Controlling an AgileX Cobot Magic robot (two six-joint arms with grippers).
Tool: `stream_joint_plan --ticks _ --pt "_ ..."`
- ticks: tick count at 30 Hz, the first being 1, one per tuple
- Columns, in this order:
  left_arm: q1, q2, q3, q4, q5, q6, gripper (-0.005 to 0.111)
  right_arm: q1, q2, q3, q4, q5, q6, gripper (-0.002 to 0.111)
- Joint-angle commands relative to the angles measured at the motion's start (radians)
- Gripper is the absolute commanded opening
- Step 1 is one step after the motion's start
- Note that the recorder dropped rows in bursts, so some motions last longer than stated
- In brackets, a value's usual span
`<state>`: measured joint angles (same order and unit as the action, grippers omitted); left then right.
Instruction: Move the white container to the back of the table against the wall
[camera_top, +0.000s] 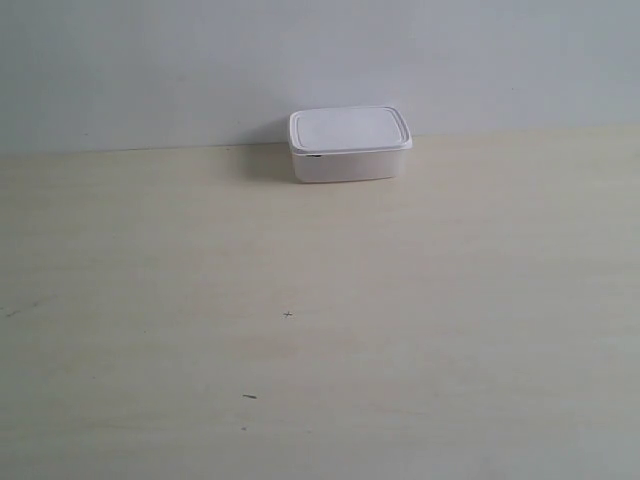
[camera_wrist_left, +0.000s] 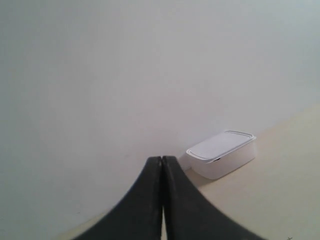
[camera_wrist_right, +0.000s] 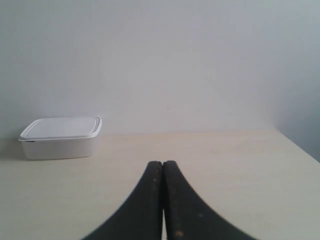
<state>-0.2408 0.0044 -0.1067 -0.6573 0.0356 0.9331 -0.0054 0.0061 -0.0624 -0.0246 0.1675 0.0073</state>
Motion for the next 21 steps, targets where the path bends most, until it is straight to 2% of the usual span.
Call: stream_joint_plan --ticks 1,3,6,10,14,21 --pt "0.025 -0.004 0.045 0.124 -0.036 -0.236 0.0 -0.005 -0.006 0.005 -0.011 0.001 -0.007 0.0" --pt "0.033 -0.004 0.067 0.319 -0.036 -0.458 0.0 -0.005 -0.006 0.005 -0.011 0.001 -0.007 0.0" --pt "0.037 -0.004 0.096 0.522 -0.036 -0.687 0.0 -0.005 -0.006 0.005 -0.011 0.001 -0.007 0.0" --pt "0.055 -0.004 0.107 0.562 -0.02 -0.702 0.0 -0.005 -0.006 0.005 -0.01 0.001 -0.007 0.0" --pt "0.061 -0.004 0.107 0.562 0.096 -0.702 0.0 -0.005 -0.006 0.005 -0.01 0.001 -0.007 0.0" --pt "0.061 -0.004 0.107 0.562 0.177 -0.683 0.0 -0.005 -0.006 0.005 -0.01 0.001 -0.007 0.0"
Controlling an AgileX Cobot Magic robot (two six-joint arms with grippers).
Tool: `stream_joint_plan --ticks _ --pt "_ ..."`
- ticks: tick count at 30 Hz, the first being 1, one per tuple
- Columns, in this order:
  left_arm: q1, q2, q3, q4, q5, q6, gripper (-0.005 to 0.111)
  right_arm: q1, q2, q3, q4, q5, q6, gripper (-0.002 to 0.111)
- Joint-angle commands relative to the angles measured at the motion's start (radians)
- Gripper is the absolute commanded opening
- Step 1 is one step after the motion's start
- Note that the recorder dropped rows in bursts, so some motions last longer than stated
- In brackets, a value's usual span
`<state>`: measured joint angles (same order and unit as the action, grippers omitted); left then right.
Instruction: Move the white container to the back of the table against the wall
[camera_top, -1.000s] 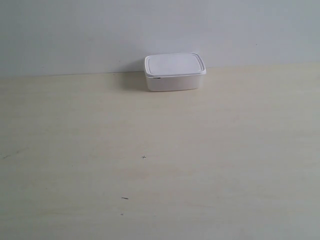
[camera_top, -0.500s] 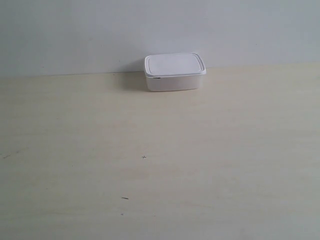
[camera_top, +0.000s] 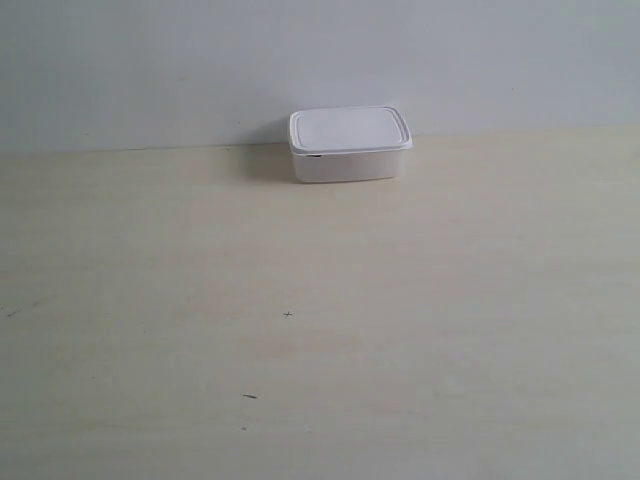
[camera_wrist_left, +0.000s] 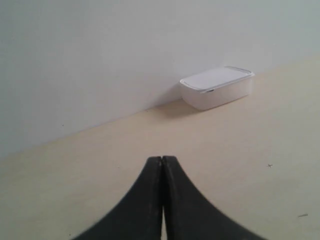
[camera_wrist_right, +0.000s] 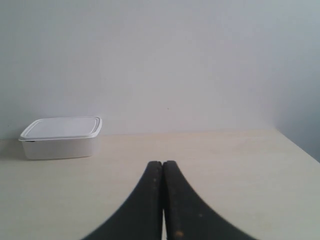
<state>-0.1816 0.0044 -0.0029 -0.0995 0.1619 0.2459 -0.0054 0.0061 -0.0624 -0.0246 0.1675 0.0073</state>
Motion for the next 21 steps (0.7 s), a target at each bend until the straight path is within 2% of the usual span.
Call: stream_joint_plan --ticks 1,21 --pt "0.002 -0.004 0.003 0.004 0.063 0.005 0.0 -0.005 -0.006 0.005 -0.01 0.001 -0.007 0.0" --pt "0.002 -0.004 0.003 0.004 0.075 0.005 0.0 -0.005 -0.006 0.005 -0.007 0.001 -0.007 0.0"
